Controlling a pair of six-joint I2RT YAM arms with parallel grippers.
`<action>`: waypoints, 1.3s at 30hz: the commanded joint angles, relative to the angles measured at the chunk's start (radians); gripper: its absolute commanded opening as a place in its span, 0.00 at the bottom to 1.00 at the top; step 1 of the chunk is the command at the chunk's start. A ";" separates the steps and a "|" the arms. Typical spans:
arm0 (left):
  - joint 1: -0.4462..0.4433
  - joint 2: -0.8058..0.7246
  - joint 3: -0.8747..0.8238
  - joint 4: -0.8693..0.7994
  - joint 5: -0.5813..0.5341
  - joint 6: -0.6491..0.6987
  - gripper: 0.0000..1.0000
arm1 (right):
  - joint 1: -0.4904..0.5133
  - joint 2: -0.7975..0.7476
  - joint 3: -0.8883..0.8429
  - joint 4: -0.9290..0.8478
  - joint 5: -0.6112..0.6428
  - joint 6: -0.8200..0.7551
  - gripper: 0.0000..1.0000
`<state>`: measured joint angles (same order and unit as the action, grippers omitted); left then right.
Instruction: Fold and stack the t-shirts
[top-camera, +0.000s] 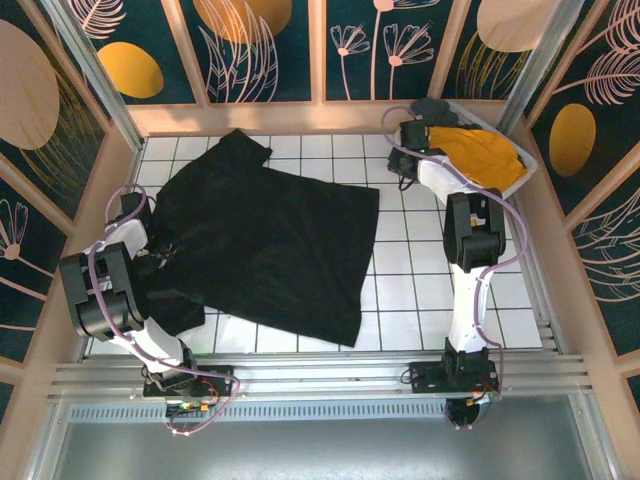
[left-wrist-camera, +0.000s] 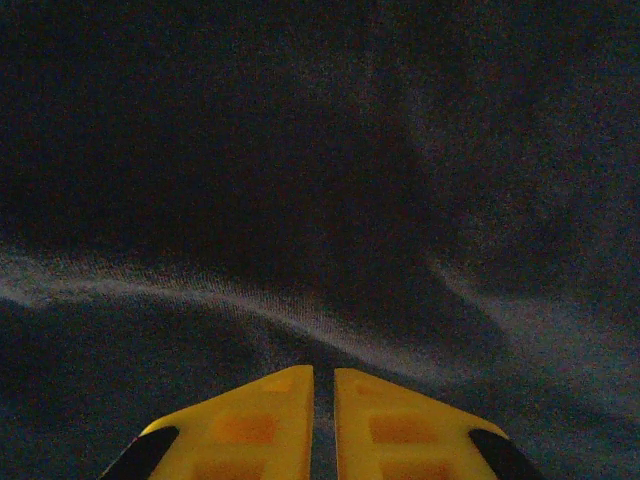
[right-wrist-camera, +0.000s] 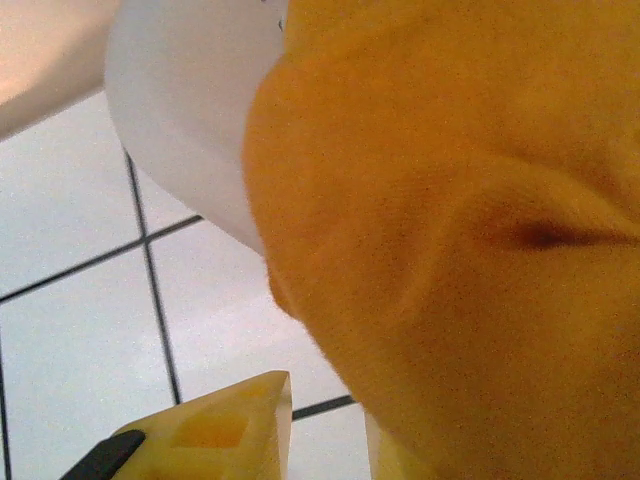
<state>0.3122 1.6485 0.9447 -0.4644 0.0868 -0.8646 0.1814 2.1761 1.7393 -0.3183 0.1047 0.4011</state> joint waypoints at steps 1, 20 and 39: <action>-0.005 -0.021 0.022 -0.004 0.022 0.021 0.15 | 0.010 -0.042 0.023 -0.032 -0.013 -0.034 0.27; -0.006 -0.012 0.022 -0.002 0.034 0.030 0.15 | 0.122 -0.166 -0.416 0.116 -0.168 0.016 0.46; -0.006 -0.012 0.023 0.004 0.044 0.024 0.14 | 0.096 -0.033 -0.236 0.053 -0.231 -0.016 0.26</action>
<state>0.3122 1.6482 0.9455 -0.4633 0.1238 -0.8452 0.2829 2.1349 1.4746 -0.2436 -0.1070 0.3965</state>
